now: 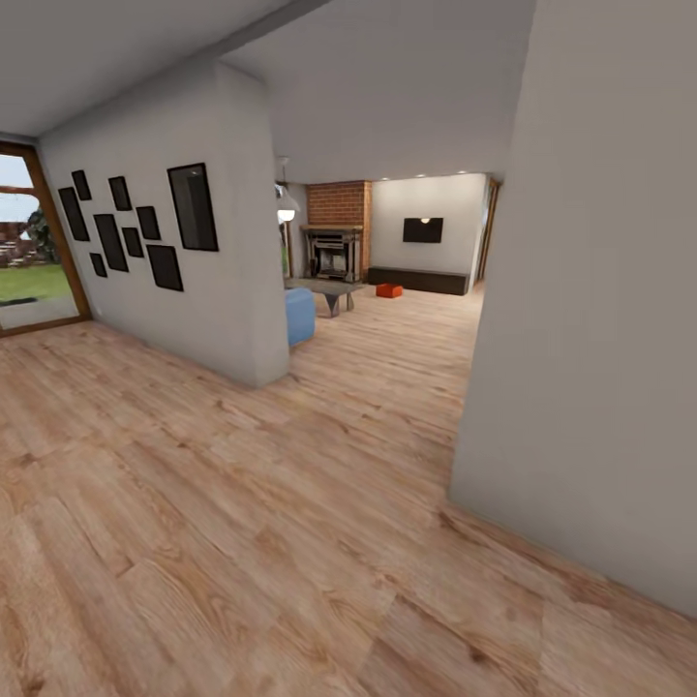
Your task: Move the two storage containers from the living room to the garage. In the garage, place one container on the floor and stack the other container on top of it (either order is fine).
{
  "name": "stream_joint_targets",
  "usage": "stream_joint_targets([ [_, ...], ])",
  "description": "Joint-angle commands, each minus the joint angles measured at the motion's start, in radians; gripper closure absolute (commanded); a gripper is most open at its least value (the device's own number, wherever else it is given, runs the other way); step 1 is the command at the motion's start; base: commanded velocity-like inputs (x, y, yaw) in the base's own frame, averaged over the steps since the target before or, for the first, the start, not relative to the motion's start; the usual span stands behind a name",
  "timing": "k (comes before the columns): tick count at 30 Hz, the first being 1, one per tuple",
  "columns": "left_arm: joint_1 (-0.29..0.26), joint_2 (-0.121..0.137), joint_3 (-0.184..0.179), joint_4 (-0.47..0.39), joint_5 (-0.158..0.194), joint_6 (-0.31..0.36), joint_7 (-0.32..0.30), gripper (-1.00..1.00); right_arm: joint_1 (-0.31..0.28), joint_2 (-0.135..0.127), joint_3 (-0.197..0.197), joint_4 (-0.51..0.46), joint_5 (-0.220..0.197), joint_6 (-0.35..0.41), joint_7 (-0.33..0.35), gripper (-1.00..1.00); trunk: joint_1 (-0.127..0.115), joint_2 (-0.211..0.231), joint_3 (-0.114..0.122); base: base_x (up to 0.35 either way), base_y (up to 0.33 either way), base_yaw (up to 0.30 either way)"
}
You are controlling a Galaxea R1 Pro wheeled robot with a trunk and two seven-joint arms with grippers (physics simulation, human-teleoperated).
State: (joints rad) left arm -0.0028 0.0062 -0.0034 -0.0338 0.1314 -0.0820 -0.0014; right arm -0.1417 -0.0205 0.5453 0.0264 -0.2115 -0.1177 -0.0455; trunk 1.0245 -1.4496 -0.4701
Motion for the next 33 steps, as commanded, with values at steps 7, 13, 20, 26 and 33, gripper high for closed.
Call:
stream_joint_targets([
  [7,0.000,0.000,-0.001,0.000,0.008,-0.002,0.000,-1.00,-0.001,0.001,0.009,0.003,-0.009,-0.005,-0.001,-1.00,0.001,0.000,-0.001,0.315,0.000,0.000],
  [13,0.000,0.000,-0.001,0.000,0.008,-0.002,0.000,-1.00,-0.001,0.001,0.009,0.003,-0.009,-0.006,0.000,-1.00,0.001,0.000,-0.001,0.315,0.000,0.000],
  [20,0.000,0.000,-0.001,0.000,0.008,-0.002,0.000,-1.00,-0.001,0.000,0.009,0.003,-0.008,-0.007,-0.001,-1.00,0.001,0.000,-0.001,0.315,0.000,0.000],
  [26,0.000,-0.001,0.001,0.000,0.008,-0.002,0.000,-1.00,-0.001,-0.001,0.007,0.003,-0.008,-0.008,-0.001,-1.00,0.001,0.000,-0.001,0.315,0.000,0.000],
  [33,0.000,-0.002,0.004,0.000,0.008,-0.004,0.000,-1.00,-0.001,0.001,0.005,0.003,0.000,-0.009,-0.001,-1.00,0.001,0.000,-0.001,0.315,0.000,0.000],
])
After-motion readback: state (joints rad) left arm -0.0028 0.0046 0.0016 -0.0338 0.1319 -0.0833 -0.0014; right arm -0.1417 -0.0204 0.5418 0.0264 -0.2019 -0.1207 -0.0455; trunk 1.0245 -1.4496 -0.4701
